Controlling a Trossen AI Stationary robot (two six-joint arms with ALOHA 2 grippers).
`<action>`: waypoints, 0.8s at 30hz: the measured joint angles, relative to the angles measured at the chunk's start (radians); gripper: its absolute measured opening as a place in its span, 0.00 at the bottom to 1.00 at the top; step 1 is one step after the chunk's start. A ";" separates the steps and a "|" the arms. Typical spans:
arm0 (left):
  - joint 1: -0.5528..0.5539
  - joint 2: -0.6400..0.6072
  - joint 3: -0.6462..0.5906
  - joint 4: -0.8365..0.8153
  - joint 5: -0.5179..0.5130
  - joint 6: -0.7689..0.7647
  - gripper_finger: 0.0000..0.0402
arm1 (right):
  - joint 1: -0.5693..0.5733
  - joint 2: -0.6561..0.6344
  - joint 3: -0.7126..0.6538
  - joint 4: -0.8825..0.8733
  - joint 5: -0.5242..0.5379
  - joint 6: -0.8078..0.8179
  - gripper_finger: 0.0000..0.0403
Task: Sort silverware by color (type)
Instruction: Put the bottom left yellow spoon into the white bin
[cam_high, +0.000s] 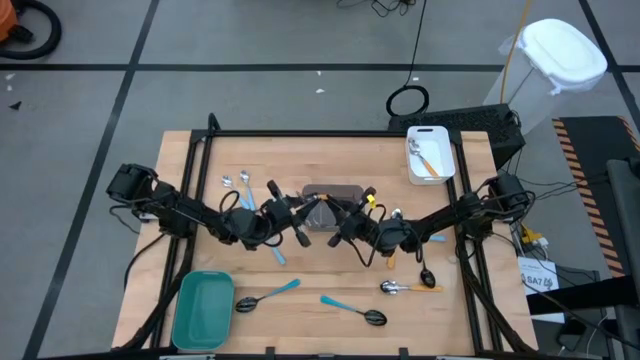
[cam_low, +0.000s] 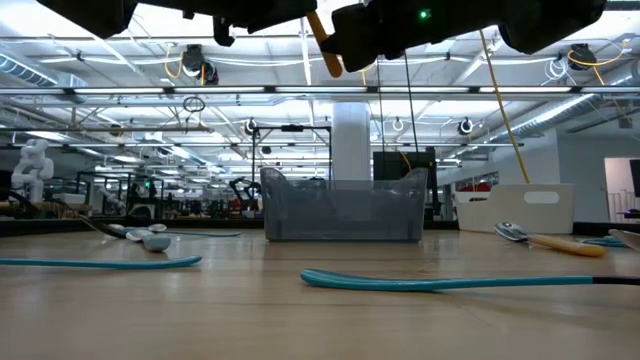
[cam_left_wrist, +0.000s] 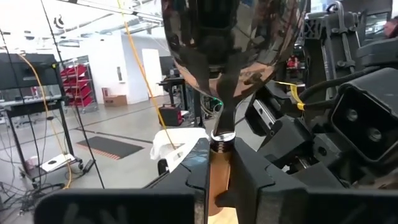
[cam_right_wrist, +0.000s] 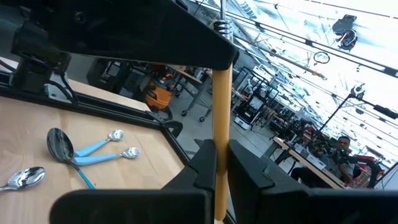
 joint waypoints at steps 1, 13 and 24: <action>0.000 0.000 0.000 -0.001 0.000 0.005 0.08 | 0.000 0.000 0.000 0.000 -0.001 0.000 0.03; 0.000 0.001 0.000 -0.035 0.032 0.037 0.10 | 0.006 0.000 0.000 -0.024 -0.002 -0.055 0.15; -0.007 0.002 0.000 -0.079 0.145 0.050 0.11 | 0.058 0.000 0.000 -0.111 0.016 -0.023 0.33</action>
